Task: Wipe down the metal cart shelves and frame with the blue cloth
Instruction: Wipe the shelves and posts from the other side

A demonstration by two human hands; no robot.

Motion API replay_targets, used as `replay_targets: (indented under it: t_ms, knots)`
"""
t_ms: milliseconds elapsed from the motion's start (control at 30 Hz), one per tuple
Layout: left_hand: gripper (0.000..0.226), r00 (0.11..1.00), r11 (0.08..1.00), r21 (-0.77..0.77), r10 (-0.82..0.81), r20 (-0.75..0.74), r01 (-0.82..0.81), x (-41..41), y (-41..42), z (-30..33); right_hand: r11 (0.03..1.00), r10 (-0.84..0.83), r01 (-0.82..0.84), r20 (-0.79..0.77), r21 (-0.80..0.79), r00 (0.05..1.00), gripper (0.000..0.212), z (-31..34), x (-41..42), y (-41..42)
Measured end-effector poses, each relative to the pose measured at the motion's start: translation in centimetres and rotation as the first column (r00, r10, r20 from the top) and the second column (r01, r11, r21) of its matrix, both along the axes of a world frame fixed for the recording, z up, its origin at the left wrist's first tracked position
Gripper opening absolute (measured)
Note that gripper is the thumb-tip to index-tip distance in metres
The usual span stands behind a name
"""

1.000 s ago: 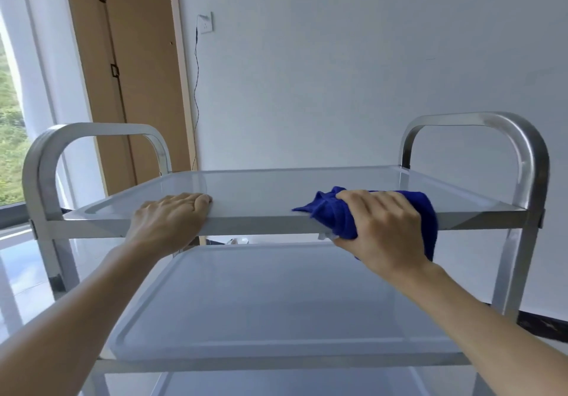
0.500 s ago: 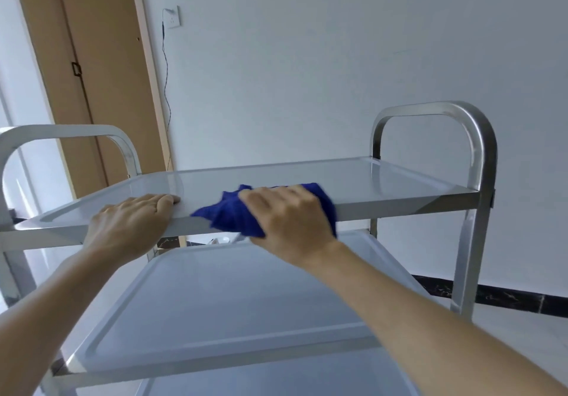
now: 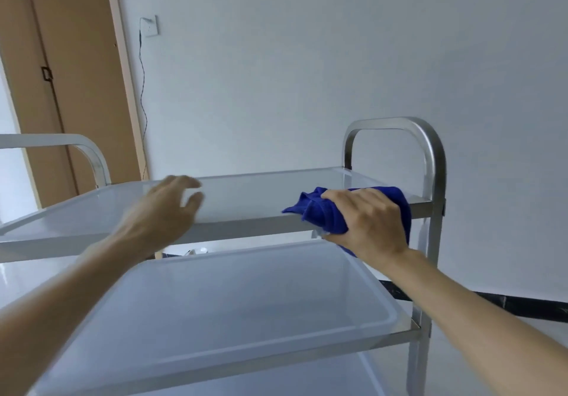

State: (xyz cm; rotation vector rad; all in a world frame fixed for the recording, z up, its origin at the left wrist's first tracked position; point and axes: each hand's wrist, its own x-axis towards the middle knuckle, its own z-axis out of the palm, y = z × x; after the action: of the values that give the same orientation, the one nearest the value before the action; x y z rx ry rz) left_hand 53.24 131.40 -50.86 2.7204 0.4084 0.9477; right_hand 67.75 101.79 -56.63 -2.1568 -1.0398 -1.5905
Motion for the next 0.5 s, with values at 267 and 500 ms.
replay_targets:
  t_ms: [267, 500]
  knots:
    - [0.033, 0.975, 0.976, 0.028, -0.215, -0.049, 0.216, 7.2, -12.1, -0.7, 0.998, -0.044, 0.047, 0.055, -0.041, 0.997, 0.061, -0.6, -2.4, 1.4]
    - [0.046, 0.949, 0.945, 0.229, -0.170, -0.265, 0.234, 5.4, -9.9, -2.0, 0.995, -0.058, 0.065, 0.100, -0.072, 0.993, 0.052, -0.6, -1.2, -4.1]
